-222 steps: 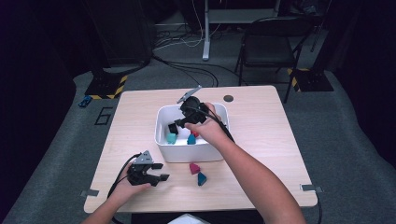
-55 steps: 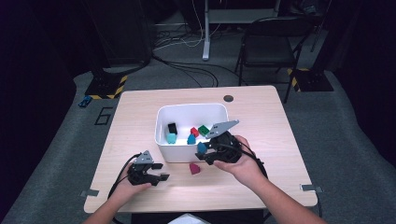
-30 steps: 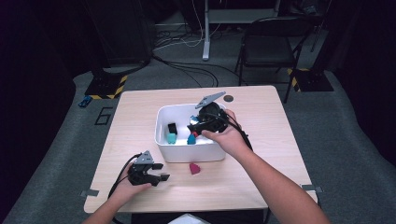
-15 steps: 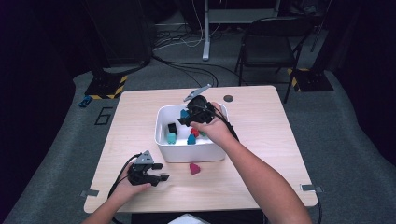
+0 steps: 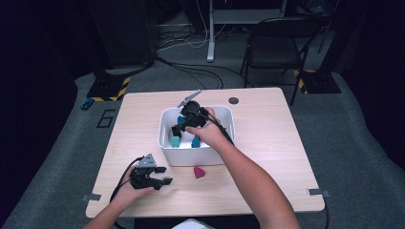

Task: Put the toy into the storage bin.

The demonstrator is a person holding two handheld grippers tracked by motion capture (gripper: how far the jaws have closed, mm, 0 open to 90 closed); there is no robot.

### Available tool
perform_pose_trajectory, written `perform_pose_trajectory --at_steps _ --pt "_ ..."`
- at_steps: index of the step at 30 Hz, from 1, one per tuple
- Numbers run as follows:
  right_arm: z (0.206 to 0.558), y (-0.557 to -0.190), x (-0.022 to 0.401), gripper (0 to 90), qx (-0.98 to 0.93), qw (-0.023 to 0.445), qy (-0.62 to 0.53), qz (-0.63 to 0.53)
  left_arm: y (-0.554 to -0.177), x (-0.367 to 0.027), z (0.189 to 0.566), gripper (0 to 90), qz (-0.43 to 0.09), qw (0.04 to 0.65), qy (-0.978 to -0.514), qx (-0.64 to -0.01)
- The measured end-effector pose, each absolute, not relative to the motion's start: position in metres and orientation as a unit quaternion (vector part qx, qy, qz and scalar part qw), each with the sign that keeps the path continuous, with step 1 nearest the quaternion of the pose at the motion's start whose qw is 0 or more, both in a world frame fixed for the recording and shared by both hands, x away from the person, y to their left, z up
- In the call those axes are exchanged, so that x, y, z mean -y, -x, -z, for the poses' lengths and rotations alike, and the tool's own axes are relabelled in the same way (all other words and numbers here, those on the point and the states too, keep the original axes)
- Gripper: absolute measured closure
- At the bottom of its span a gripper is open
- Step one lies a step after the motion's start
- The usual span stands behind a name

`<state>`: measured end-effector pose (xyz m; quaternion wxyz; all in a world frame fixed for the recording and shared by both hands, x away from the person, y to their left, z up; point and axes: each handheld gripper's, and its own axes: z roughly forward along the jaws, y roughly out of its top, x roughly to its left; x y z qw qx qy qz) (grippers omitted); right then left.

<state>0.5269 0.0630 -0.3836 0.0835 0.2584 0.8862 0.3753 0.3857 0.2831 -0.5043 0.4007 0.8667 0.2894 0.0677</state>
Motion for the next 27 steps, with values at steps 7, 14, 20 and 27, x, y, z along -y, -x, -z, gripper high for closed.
perform_pose_trajectory --at_steps 7,14,20,27 --pt "0.392 -0.532 -0.066 50.4 -0.891 0.079 -0.268 -0.358 -0.386 -0.283 0.504 40.3 -0.068 0.4 -0.867 -0.288" --pt "0.377 -0.524 -0.057 49.8 -0.886 0.086 -0.261 -0.373 -0.385 -0.284 0.504 40.3 -0.068 0.4 -0.868 -0.288" --pt "0.357 -0.5 -0.042 46.4 -0.886 0.095 -0.244 -0.384 -0.385 -0.283 0.505 40.3 -0.059 0.4 -0.866 -0.296" --pt "0.343 -0.471 -0.023 46.3 -0.877 0.102 -0.237 -0.404 -0.385 -0.282 0.505 40.3 -0.06 0.395 -0.868 -0.295"
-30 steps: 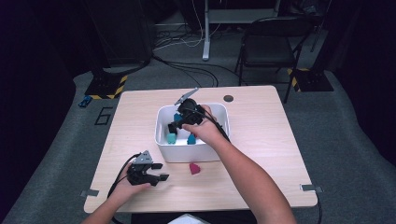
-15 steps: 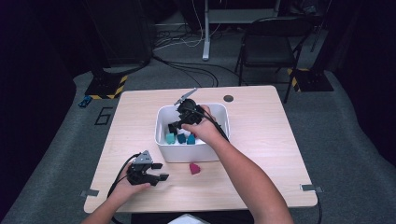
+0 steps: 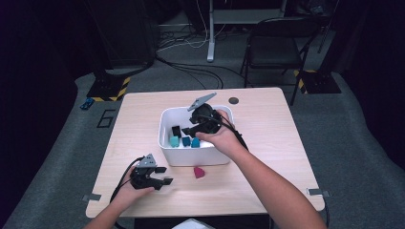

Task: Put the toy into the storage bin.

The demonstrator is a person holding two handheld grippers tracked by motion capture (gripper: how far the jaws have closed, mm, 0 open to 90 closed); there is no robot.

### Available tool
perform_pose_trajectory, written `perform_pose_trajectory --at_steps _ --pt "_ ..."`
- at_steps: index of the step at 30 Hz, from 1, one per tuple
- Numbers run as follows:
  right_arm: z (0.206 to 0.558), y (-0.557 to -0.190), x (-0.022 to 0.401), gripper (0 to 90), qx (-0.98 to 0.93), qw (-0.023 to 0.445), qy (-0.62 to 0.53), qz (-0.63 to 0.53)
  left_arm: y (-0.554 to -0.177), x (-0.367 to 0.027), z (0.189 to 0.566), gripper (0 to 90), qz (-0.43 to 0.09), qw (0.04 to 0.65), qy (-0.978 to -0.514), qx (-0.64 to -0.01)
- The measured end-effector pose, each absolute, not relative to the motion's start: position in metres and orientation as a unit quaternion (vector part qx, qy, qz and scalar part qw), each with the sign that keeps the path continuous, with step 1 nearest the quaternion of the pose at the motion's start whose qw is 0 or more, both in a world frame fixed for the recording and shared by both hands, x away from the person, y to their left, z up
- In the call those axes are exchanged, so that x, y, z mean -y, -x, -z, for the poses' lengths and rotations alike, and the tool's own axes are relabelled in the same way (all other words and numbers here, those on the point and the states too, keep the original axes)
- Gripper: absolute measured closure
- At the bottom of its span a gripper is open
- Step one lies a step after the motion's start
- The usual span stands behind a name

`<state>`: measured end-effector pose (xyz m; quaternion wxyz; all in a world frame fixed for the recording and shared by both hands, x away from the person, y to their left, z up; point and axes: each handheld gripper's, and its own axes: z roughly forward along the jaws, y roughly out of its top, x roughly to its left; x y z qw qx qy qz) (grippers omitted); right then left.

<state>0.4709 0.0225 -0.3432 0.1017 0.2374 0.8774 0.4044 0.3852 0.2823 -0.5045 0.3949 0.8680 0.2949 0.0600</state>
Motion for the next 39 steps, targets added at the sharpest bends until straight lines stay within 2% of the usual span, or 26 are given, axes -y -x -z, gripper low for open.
perform_pose_trajectory --at_steps 17,27,33,39 --pt "0.351 -0.41 0.004 46.1 -0.873 0.102 -0.214 -0.426 -0.385 -0.281 0.506 40.3 -0.06 0.397 -0.865 -0.3" --pt "0.386 -0.386 0.009 46.0 -0.873 0.106 -0.217 -0.424 -0.387 -0.283 0.506 40.2 -0.055 0.395 -0.864 -0.307" --pt "0.42 -0.381 0.01 46.1 -0.873 0.094 -0.234 -0.417 -0.386 -0.281 0.507 40.2 -0.06 0.396 -0.864 -0.307" --pt "0.45 -0.373 0.011 47.1 -0.872 0.102 -0.254 -0.406 -0.387 -0.281 0.509 40.2 -0.058 0.389 -0.867 -0.305"
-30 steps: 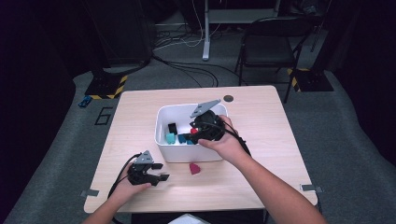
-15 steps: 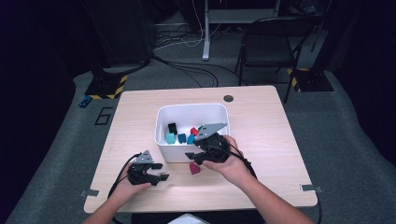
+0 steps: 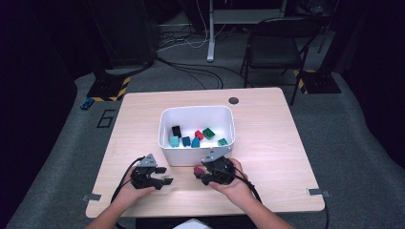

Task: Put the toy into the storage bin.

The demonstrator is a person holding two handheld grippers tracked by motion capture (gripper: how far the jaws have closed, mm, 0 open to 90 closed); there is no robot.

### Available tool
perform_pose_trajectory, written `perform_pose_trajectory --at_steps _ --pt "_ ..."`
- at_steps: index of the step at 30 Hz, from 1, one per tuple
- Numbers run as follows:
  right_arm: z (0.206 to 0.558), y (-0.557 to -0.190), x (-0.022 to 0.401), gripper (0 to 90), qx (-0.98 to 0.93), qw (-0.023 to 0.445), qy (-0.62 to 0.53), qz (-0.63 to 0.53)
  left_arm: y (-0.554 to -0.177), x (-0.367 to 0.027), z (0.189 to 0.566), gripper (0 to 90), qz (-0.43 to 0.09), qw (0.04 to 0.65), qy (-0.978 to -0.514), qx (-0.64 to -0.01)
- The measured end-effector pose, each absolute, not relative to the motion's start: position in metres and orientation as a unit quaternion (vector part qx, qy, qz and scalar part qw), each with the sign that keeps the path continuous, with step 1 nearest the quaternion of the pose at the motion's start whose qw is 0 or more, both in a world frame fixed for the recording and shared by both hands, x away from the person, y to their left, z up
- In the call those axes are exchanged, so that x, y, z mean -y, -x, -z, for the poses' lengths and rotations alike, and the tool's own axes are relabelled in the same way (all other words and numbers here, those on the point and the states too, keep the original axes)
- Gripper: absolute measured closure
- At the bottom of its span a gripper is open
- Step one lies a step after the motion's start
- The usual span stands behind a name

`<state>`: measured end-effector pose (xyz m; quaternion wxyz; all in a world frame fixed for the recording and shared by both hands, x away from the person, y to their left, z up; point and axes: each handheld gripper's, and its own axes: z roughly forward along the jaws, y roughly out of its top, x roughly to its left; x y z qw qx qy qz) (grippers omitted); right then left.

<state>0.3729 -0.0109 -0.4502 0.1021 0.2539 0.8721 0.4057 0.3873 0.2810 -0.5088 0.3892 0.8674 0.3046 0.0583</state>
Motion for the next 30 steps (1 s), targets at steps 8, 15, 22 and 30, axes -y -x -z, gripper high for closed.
perform_pose_trajectory --at_steps 8,15,22,30 --pt "0.482 -0.368 0.009 47.1 -0.872 0.12 -0.281 -0.383 -0.386 -0.279 0.509 40.3 -0.057 0.387 -0.87 -0.3" --pt "0.502 -0.367 -0.002 48.1 -0.88 0.132 -0.294 -0.35 -0.385 -0.279 0.507 40.2 -0.061 0.392 -0.871 -0.29" --pt "0.504 -0.37 -0.007 49.1 -0.87 0.148 -0.311 -0.353 -0.385 -0.281 0.506 40.2 -0.056 0.396 -0.868 -0.296" --pt "0.507 -0.376 -0.01 46.0 -0.865 0.139 -0.327 -0.354 -0.384 -0.281 0.506 40.2 -0.057 0.398 -0.866 -0.298"
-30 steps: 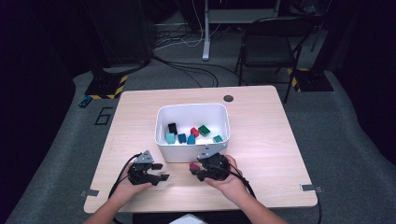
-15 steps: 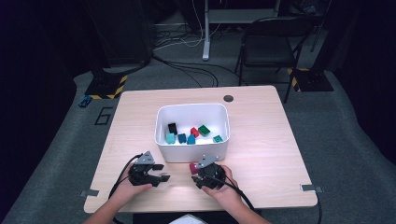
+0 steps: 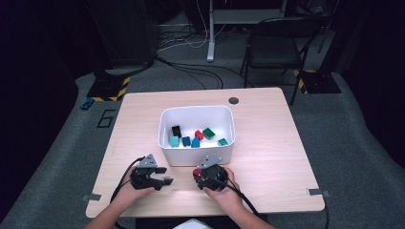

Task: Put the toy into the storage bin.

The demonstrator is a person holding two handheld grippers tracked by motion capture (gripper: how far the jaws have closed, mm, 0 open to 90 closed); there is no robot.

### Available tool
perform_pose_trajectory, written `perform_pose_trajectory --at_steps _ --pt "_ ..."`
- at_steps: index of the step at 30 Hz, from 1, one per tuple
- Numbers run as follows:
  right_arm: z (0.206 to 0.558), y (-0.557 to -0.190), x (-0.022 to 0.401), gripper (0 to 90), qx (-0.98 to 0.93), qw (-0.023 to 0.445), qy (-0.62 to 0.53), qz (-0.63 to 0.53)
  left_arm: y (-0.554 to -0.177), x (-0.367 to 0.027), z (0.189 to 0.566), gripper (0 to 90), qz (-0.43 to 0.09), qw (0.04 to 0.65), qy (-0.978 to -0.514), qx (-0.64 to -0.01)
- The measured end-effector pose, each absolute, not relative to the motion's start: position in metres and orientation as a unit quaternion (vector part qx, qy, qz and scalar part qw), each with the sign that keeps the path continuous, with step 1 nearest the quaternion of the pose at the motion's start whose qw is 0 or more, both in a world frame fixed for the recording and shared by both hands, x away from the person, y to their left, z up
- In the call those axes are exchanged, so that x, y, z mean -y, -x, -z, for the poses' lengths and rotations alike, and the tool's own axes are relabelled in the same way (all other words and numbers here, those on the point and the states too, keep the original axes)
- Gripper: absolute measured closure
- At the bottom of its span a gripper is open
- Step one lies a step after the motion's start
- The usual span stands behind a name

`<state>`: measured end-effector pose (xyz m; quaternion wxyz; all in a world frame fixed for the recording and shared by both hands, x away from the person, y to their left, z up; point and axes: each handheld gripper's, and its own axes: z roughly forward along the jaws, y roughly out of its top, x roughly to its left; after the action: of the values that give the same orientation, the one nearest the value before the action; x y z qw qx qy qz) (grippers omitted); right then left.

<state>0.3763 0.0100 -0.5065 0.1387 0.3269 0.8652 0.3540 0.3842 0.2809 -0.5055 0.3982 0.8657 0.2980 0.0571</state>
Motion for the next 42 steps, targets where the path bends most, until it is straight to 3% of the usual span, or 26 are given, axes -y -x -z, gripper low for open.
perform_pose_trajectory --at_steps 7,24,29,34,42 --pt "0.507 -0.38 -0.01 45.9 -0.867 0.148 -0.322 -0.35 -0.385 -0.282 0.506 40.2 -0.055 0.398 -0.866 -0.298" --pt "0.512 -0.383 -0.036 41.8 -0.879 0.12 -0.295 -0.354 -0.386 -0.283 0.506 40.2 -0.059 0.4 -0.865 -0.298" --pt "0.513 -0.381 -0.042 44.8 -0.884 0.123 -0.286 -0.349 -0.386 -0.284 0.505 40.2 -0.055 0.401 -0.863 -0.302" --pt "0.513 -0.379 -0.039 55.2 -0.888 0.126 -0.276 -0.344 -0.386 -0.284 0.505 40.2 -0.054 0.4 -0.864 -0.301" --pt "0.499 -0.375 -0.033 57.8 -0.891 0.108 -0.268 -0.349 -0.386 -0.283 0.506 40.2 -0.057 0.399 -0.865 -0.3"
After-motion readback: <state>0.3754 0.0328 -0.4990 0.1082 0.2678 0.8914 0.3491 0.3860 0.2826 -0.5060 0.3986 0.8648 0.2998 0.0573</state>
